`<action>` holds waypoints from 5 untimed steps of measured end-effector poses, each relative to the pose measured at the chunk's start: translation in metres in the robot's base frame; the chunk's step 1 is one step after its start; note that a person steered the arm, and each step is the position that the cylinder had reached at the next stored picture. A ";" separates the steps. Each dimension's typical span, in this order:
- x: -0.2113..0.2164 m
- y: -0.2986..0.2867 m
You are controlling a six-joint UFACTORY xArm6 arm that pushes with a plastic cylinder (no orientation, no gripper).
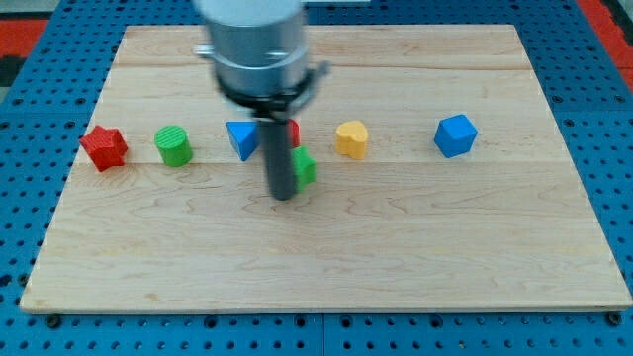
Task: Place the green star in between the yellow heart and red circle
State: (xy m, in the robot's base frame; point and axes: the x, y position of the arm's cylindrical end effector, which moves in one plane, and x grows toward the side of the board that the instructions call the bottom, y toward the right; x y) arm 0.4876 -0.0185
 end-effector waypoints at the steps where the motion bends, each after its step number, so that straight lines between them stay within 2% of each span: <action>1: -0.008 0.041; 3: 0.002 0.006; 5: -0.052 0.025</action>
